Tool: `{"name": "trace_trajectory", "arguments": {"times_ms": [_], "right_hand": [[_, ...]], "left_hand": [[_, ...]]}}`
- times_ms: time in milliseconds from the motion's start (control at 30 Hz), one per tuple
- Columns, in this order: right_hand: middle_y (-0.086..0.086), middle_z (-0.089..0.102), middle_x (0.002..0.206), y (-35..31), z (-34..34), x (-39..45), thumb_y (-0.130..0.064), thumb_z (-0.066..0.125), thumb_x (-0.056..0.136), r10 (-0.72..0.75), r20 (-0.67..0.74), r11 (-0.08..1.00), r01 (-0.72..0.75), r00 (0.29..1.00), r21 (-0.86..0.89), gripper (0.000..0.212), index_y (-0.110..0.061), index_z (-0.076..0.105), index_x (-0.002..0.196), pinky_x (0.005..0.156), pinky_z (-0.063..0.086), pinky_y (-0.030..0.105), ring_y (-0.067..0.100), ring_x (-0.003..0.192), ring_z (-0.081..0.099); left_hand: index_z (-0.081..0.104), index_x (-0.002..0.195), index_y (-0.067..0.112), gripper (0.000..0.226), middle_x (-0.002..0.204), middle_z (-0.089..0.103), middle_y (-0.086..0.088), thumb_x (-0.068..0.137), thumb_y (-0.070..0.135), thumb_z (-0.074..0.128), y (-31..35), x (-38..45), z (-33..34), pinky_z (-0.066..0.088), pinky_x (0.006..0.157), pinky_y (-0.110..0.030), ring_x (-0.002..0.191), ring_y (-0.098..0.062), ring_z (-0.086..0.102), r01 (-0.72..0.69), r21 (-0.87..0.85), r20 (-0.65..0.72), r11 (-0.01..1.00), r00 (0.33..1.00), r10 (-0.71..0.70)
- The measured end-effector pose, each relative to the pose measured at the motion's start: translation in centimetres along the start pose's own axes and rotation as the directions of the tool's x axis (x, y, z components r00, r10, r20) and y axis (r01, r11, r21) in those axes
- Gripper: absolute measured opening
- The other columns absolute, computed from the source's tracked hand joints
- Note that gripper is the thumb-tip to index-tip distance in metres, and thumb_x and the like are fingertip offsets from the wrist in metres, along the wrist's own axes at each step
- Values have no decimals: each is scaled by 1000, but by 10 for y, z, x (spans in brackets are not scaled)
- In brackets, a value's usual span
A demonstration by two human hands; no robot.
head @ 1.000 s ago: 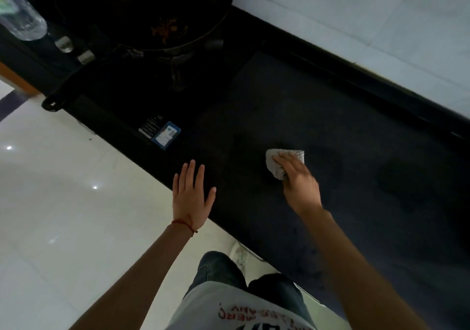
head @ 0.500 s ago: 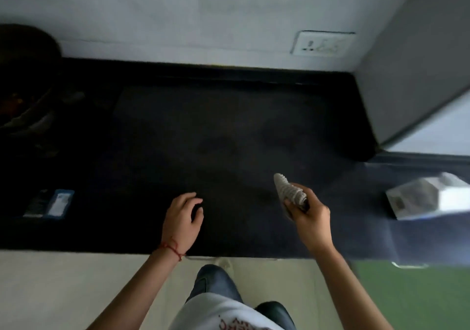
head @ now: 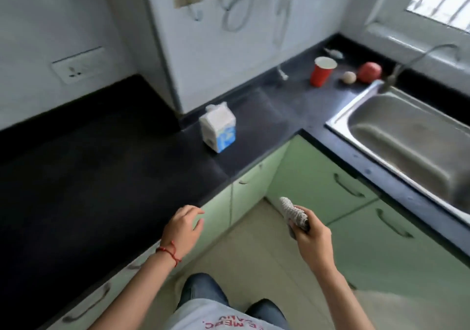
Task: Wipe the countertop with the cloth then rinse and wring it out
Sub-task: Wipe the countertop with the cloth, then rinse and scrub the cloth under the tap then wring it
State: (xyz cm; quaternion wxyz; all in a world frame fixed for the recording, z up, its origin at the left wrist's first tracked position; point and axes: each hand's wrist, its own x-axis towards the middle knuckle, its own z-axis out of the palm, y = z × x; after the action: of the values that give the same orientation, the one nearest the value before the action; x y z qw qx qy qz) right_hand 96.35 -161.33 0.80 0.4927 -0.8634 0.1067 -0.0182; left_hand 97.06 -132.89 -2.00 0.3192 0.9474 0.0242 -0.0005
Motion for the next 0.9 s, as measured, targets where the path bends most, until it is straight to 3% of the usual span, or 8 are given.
{"name": "trace_trajectory", "arguments": {"times_ms": [67, 133, 200, 333, 567, 700, 800, 900], "right_hand": [[-36, 63, 73, 33, -35, -6, 1, 63, 77, 76, -65, 997, -76, 995, 4, 35, -25, 66, 98, 59, 43, 10, -4, 62, 58], [-36, 63, 71, 59, -68, -13, 0, 63, 79, 147, -134, 989, -145, 980, 21, 33, -29, 64, 94, 60, 43, 11, -2, 62, 57], [-40, 61, 74, 79, -98, -19, -3, 65, 80, 203, -213, 979, -199, 956, 41, 30, -30, 64, 95, 64, 45, 14, 2, 67, 57], [-42, 61, 70, 103, -150, -21, -4, 66, 79, 286, -358, 958, -269, 889, 98, 26, -24, 65, 97, 64, 39, 0, -5, 73, 56], [-1, 65, 78, 126, -220, 24, 0, 67, 78, 332, -576, 942, -298, 747, 156, 26, -10, 66, 102, 62, 37, -3, -1, 74, 52], [-4, 67, 84, 136, -253, 73, -4, 67, 79, 360, -637, 928, -331, 682, 169, 26, -13, 66, 103, 65, 37, -3, 2, 76, 55], [-1, 67, 82, 140, -275, 111, -5, 68, 78, 403, -655, 907, -374, 639, 193, 24, -13, 66, 101, 66, 37, -2, 15, 79, 61], [-2, 66, 84, 140, -295, 145, -5, 69, 78, 396, -686, 907, -374, 610, 191, 26, -11, 66, 103, 66, 36, -5, 11, 79, 60]], "left_hand": [[68, 102, 7, 37, 106, 68, -10, 82, 31, 47, 27, 1, 31, 41, 89, -24, 102, -13, 57, 33, 25, 156, 999, 987, -37], [64, 113, 8, 30, 119, 64, -10, 88, 22, 55, 51, 4, 59, 41, 97, -28, 114, -23, 57, 59, 70, 290, 996, 954, -77], [61, 117, 10, 31, 124, 61, -10, 88, 22, 55, 74, 9, 83, 41, 98, -27, 117, -24, 56, 45, 97, 402, 994, 912, -80], [60, 118, 11, 32, 125, 60, -9, 89, 24, 56, 123, 36, 115, 40, 98, -25, 116, -22, 56, -51, 106, 536, 993, 844, -14], [63, 115, 6, 30, 118, 64, -11, 87, 17, 59, 250, 144, 170, 41, 97, -28, 112, -25, 58, -275, 0, 493, 962, 836, 239], [64, 112, 6, 29, 112, 67, -13, 85, 16, 62, 335, 212, 208, 44, 93, -30, 104, -27, 62, -373, -96, 483, 923, 793, 371], [63, 113, 4, 30, 115, 65, -14, 85, 15, 60, 394, 257, 233, 43, 94, -30, 105, -27, 61, -434, -145, 512, 889, 736, 443], [62, 114, 3, 30, 114, 65, -15, 86, 15, 59, 446, 294, 259, 42, 91, -26, 104, -26, 61, -524, -166, 531, 836, 667, 523]]}}
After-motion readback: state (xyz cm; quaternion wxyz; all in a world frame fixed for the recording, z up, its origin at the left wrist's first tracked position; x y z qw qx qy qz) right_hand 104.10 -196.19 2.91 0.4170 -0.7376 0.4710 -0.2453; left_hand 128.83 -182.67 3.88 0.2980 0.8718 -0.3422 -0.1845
